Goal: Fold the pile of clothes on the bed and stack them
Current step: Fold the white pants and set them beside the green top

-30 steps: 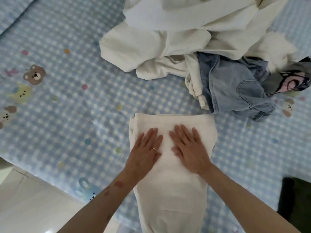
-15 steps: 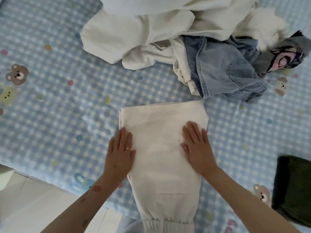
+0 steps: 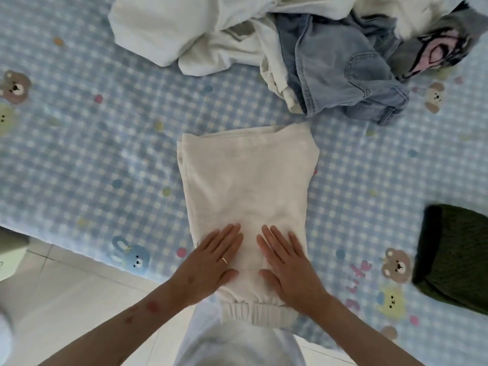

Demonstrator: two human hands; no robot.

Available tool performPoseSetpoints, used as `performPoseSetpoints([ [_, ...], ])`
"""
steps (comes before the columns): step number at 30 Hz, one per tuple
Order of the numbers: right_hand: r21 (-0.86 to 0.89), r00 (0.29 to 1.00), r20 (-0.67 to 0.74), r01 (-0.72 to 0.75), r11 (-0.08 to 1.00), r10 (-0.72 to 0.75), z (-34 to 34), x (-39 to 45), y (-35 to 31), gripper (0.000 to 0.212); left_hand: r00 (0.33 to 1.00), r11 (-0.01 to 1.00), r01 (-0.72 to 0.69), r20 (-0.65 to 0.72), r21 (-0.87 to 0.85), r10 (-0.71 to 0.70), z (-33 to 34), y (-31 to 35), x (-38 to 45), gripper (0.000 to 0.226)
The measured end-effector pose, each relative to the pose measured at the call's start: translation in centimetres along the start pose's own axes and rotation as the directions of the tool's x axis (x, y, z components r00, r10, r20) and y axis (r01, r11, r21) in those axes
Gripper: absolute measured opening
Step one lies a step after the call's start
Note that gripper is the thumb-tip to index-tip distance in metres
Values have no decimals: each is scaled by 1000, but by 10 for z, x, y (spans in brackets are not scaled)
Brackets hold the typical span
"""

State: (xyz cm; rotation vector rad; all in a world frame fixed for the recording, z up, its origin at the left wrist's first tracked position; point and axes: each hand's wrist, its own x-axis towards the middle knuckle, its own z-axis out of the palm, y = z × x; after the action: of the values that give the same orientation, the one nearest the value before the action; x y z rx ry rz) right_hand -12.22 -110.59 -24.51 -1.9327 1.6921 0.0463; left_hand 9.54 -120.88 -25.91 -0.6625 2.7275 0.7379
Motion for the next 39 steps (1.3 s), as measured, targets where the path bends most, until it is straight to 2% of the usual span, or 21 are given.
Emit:
performPoseSetpoints([
  [2,-12,995,10,95,995,-95,2,-28,1,64,983,984,-180,23,7,180,11,10,-21,69],
  [3,-26,991,49,130,991,-128,5,-40,4,63,975,975,-219,43,27,218,15,11,-28,70],
  [6,-47,979,144,150,988,-142,9,-51,16,58,985,988,-146,103,41,141,18,8,-36,72],
  [9,-62,975,45,219,974,-216,8,-55,33,54,982,985,-172,83,26,170,17,0,-48,65],
  [10,-114,969,18,248,962,-248,8,-60,39,59,977,976,-209,66,62,205,17,-4,-52,63],
  [12,-262,960,16,275,925,-281,6,-65,52,69,973,964,-231,35,131,228,14,-15,-54,75],
  [15,-389,972,-18,210,897,-235,1,-39,53,64,986,976,-158,-34,149,164,6,-21,-30,85],
  [17,-382,971,-52,197,903,-234,-2,-14,47,54,989,976,-149,-1,161,151,2,-18,-14,88],
  [20,-335,949,-16,291,896,-314,-8,1,48,47,989,982,-151,13,115,150,0,-17,-10,86],
  [21,-289,941,-1,322,901,-337,-11,-2,50,48,990,987,-141,1,79,142,0,-17,-14,85],
  [24,-153,934,52,356,922,-353,-19,-13,56,69,988,989,-145,-52,-39,143,-1,-14,-28,79],
  [28,-25,929,20,371,928,-371,-38,-12,56,69,982,976,-156,-131,-149,137,-20,-12,-28,61],
  [30,85,941,-12,339,937,-339,-49,-7,58,65,982,960,-102,-182,-260,55,-30,-15,-24,50],
  [31,171,957,-34,291,942,-289,-55,-4,60,63,980,931,-38,-198,-362,-37,-36,-17,-22,48],
  [33,368,991,-59,135,920,-121,-66,4,64,57,948,807,113,-179,-580,-262,-49,-23,-14,42],
  [35,483,998,-60,14,875,17,-76,16,65,43,903,662,210,-118,-719,-414,-64,-29,-3,30],
  [37,541,982,-100,-82,837,160,-80,32,62,34,856,562,234,-106,-793,-506,-76,-34,12,20],
  [39,591,932,-156,-178,787,328,-81,50,58,27,795,470,255,-94,-845,-600,-83,-40,29,17],
])
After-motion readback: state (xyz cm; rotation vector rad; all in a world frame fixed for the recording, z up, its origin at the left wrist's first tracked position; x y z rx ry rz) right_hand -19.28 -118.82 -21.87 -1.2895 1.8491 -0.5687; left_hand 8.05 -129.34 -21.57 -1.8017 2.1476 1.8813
